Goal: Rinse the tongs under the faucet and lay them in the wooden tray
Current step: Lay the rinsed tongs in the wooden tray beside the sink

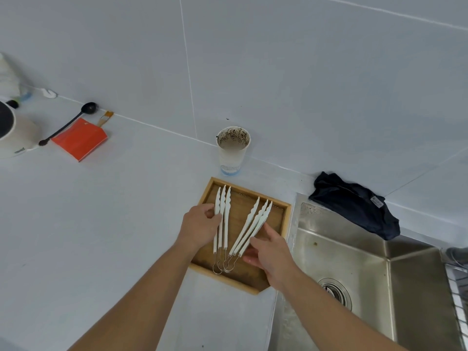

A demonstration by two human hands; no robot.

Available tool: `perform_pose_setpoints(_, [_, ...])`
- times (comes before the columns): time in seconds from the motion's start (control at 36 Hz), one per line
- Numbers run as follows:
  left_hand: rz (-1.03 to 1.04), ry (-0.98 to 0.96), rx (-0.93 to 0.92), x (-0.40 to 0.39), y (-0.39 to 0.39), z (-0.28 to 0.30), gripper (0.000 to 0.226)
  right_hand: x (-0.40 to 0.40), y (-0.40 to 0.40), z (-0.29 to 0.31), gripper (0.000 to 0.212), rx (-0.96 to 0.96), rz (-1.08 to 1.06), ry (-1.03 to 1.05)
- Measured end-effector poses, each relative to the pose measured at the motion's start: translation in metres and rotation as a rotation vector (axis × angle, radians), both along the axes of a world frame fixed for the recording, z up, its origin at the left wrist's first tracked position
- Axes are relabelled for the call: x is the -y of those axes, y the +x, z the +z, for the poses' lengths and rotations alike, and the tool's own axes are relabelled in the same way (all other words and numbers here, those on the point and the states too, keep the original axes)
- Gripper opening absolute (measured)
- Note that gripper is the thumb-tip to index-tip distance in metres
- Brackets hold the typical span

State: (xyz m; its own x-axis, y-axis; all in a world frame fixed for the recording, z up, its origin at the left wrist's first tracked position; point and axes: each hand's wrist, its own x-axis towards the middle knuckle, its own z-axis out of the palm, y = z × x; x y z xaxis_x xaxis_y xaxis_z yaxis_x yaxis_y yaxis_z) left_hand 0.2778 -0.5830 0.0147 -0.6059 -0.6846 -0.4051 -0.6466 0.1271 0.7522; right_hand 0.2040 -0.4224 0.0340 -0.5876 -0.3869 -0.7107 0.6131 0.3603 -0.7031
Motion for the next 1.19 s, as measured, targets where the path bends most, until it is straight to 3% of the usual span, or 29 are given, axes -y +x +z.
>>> perform_pose_setpoints(0.22, [-0.015, 0.029, -0.033, -0.002, 0.000, -0.002, 0.050, 0.000, 0.000, -0.005, 0.068, -0.020, -0.029, -0.014])
perform_pose_setpoints(0.36, [0.034, 0.026, -0.039, 0.000, -0.001, -0.001, 0.046, -0.001, 0.004, -0.010, 0.069, -0.011, -0.070, -0.029])
perform_pose_setpoints(0.53, [0.067, 0.147, -0.040, 0.001, 0.003, -0.003, 0.040, -0.002, 0.002, -0.012, 0.066, 0.016, -0.061, -0.010])
perform_pose_setpoints(0.67, [0.096, 0.247, -0.073, -0.005, 0.001, -0.003, 0.040, 0.002, 0.001, -0.010, 0.077, 0.063, -0.045, -0.014])
perform_pose_setpoints(0.81, [0.102, 0.298, -0.056, -0.008, 0.000, -0.005, 0.059, 0.005, 0.007, -0.013, 0.086, 0.074, -0.068, -0.027])
perform_pose_setpoints(1.19, [0.154, 0.347, -0.151, -0.008, -0.002, -0.002, 0.054, 0.004, 0.009, -0.019, 0.090, -0.001, -0.111, -0.081])
